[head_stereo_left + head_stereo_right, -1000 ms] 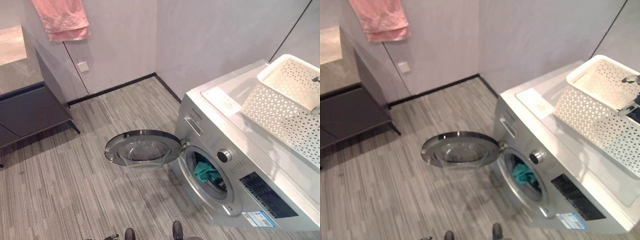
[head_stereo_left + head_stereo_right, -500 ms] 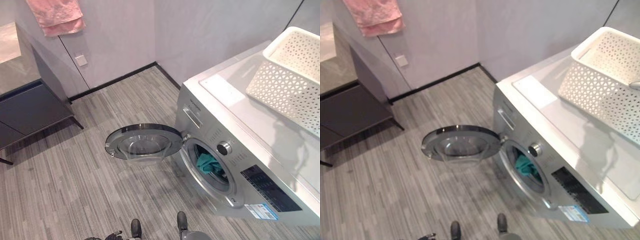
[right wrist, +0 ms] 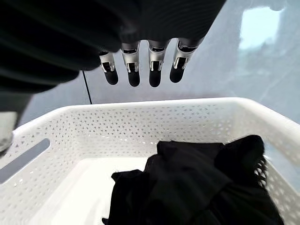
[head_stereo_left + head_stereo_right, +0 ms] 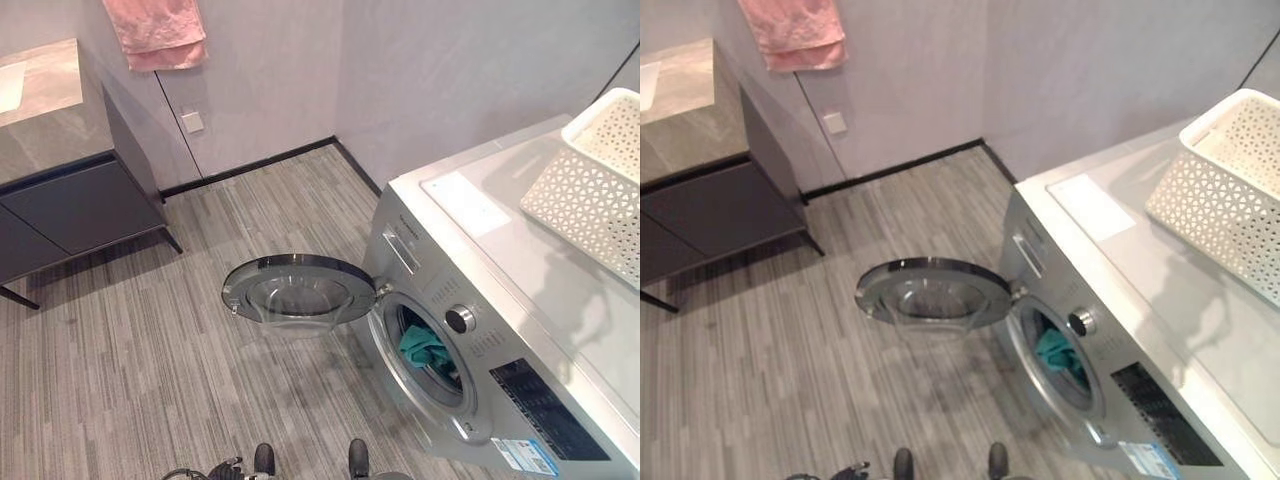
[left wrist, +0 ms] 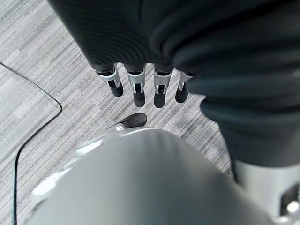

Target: Grab the laundry basket,head to the washer,open it,put in the laundry and shut it.

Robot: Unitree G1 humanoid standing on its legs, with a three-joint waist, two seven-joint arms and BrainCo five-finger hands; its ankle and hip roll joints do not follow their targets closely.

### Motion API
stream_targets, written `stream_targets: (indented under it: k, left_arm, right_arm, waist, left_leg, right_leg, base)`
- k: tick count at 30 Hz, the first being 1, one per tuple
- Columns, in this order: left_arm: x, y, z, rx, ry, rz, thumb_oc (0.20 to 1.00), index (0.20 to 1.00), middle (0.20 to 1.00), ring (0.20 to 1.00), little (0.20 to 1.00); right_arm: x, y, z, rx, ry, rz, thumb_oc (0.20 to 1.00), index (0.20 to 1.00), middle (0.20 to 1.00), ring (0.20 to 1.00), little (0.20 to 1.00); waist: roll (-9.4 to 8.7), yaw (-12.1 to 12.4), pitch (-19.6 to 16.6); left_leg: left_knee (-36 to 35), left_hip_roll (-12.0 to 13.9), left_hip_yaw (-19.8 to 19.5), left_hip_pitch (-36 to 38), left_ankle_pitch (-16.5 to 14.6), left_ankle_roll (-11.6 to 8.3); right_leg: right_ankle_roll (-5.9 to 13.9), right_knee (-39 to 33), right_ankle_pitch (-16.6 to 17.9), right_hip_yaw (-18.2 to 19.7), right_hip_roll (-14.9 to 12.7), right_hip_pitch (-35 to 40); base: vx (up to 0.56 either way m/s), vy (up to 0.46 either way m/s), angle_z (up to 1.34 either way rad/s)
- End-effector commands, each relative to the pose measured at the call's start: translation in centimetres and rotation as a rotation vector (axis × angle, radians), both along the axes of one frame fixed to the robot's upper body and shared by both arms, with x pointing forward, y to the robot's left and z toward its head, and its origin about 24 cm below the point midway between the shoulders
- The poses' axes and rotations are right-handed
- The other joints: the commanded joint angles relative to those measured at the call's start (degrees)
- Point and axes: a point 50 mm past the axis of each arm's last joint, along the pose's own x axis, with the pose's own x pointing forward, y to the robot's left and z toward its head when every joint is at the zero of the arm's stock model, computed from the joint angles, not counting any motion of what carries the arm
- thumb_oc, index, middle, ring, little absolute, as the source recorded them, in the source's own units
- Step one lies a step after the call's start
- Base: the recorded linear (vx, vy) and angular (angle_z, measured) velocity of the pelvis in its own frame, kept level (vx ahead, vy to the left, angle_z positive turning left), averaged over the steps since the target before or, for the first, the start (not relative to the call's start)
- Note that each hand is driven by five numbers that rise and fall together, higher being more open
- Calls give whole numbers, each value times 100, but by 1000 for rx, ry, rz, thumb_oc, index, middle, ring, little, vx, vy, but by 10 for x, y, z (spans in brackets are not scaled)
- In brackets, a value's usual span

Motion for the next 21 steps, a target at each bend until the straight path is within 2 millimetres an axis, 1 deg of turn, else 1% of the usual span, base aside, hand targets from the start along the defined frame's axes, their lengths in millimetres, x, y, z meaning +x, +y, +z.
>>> stream_targets:
  k: [1,2,4,8,13,14,15,16,17,19,20,21]
  left_arm:
    - [-3,19,2,80,58,-61,1000,1000,1000,1000,1000]
    - [-3,19,2,80,58,-61,1000,1000,1000,1000,1000]
    - [-1,26,4,85,47,-38,1000,1000,1000,1000,1000]
    - [1,36,7,103,34,12,1000,1000,1000,1000,1000]
    - [1,36,7,103,34,12,1000,1000,1000,1000,1000]
    - [1,42,9,119,35,27,1000,1000,1000,1000,1000]
    - [8,50,12,145,16,37,1000,1000,1000,1000,1000]
    - [10,49,13,149,11,28,1000,1000,1000,1000,1000]
    - [13,46,13,150,3,17,1000,1000,1000,1000,1000]
    - [13,47,13,151,3,17,1000,1000,1000,1000,1000]
    - [17,44,13,155,0,1,1000,1000,1000,1000,1000]
    - [17,44,13,155,0,1,1000,1000,1000,1000,1000]
  right_arm:
    - [-15,-12,0,7,-4,-78,1000,1000,1000,1000,1000]
    - [-15,-12,0,8,-4,-78,1000,1000,1000,1000,1000]
    - [-16,-14,-8,-9,47,-105,1000,1000,1000,1000,1000]
    - [-11,-13,-13,20,24,-103,1000,1000,1000,1000,1000]
    - [-11,-13,-13,20,24,-103,1000,1000,1000,1000,1000]
    - [-9,-12,-13,51,-12,-105,912,912,912,912,912]
    - [-3,-8,-14,57,-21,-96,896,896,896,896,896]
    - [0,-6,-16,59,-15,-88,900,900,900,900,900]
    - [7,-2,-24,78,9,-64,915,915,915,915,915]
    - [7,-2,-25,80,10,-65,928,928,928,928,928]
    - [11,-1,-45,132,69,-72,868,868,868,868,868]
    - [11,-1,-45,132,69,-72,868,868,868,868,868]
  waist:
    - [-275,72,-124]
    - [-277,72,-125]
    - [-187,95,-8]
    - [-57,117,105]
    - [-58,118,103]
    - [26,132,187]
    - [50,148,254]
    - [48,139,251]
    - [55,113,246]
    - [49,117,243]
    - [37,115,250]
    - [37,115,250]
  left_leg:
    - [23,532,-119,637,1319,-340]
    - [23,532,-120,635,1320,-341]
    - [23,491,-166,481,1409,-383]
    - [23,456,-262,218,1530,-430]
    - [23,456,-262,217,1530,-430]
    - [23,442,-326,46,1660,-483]
    - [23,435,-449,-154,1895,-543]
    - [23,440,-468,-184,1936,-547]
    - [23,469,-439,-186,1972,-552]
    - [23,469,-438,-186,1972,-552]
    - [23,510,-425,-155,2015,-547]
    - [23,510,-425,-155,2015,-547]
  right_leg:
    - [144,20,-588,2,-87,233]
    - [143,20,-588,1,-87,232]
    - [135,20,-580,-13,-114,70]
    - [125,20,-547,41,-157,-217]
    - [125,20,-547,40,-157,-218]
    - [121,20,-540,90,-162,-389]
    - [105,20,-520,123,-171,-595]
    - [100,20,-523,133,-171,-635]
    - [88,20,-536,152,-154,-656]
    - [87,20,-536,154,-153,-658]
    - [58,20,-558,174,-114,-636]
    - [58,20,-558,174,-114,-636]
  base:
    - [0,0,0]
    - [0,0,0]
    - [-82,-33,2]
    - [-62,-30,0]
    - [-14,-15,1]
    - [-106,-96,2]
    - [-106,-108,1]
    - [-49,-78,-3]
    - [0,0,0]
    - [0,0,0]
    - [9,-22,-7]
    - [28,-45,-13]
